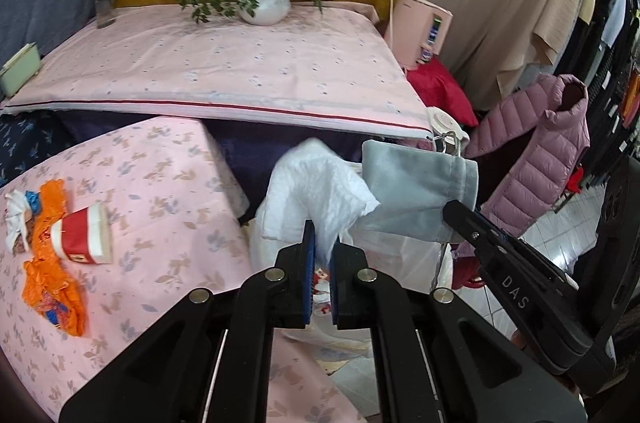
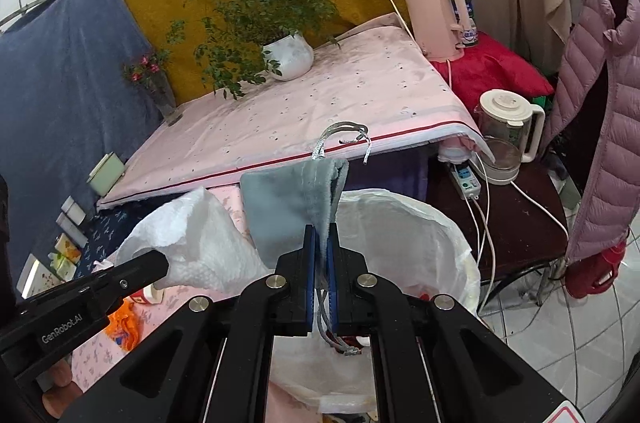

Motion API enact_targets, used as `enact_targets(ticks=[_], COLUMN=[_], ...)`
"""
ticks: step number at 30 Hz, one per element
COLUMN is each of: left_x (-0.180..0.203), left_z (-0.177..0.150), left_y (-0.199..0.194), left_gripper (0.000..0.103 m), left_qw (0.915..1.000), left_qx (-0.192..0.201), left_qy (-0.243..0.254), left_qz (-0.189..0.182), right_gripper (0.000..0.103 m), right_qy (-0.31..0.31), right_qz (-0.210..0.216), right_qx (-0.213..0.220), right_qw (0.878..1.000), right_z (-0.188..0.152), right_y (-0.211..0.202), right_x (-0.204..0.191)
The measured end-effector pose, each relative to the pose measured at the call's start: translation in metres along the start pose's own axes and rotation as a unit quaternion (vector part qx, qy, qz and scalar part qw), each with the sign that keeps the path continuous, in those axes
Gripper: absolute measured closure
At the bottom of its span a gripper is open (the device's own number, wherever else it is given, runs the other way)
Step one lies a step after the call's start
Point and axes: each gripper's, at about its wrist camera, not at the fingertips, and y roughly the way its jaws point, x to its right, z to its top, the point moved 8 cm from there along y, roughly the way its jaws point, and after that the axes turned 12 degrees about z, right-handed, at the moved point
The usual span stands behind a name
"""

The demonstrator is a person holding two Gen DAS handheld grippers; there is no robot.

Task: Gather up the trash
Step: 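Open both tools to drop the tissue and grey pouch into the bin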

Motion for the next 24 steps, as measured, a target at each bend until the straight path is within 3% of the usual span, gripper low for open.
enact_targets(ticks=[5,7,9,14,24], left_x=[0.014,0.015,0.013,0.004,-0.019], left_z=[-0.001,-0.001,0.0,-0.001,-0.004], left_y=[0.006,0.008,0.008,0.009,0.007], left_gripper=[0.095,0.076,0.068,0.067,0.055], left_qw=[1.0,1.0,1.0,0.9998,0.999], left_qx=[0.0,-0.001,0.003,0.0,0.002], left_qy=[0.008,0.007,0.002,-0.005,-0.029], left_qz=[-0.004,0.001,0.007,0.017,0.034], right_gripper=[0.098,0.098,0.098,0.096,0.092], right_qy=[0.011,0.014,0.014,0.01,-0.001], right_qz=[-0.009,-0.011,-0.012,-0.009,-0.007], right_qx=[-0.001,-0.004,-0.006,-0.014,-0.018], right_qw=[1.0,1.0,1.0,1.0,1.0], right_z=[-0.003,-0.005,-0.006,-0.009,-0.011], right_y=[-0.003,-0.002,0.001,0.006,0.012], right_x=[0.016,0.018,0.018,0.015,0.0])
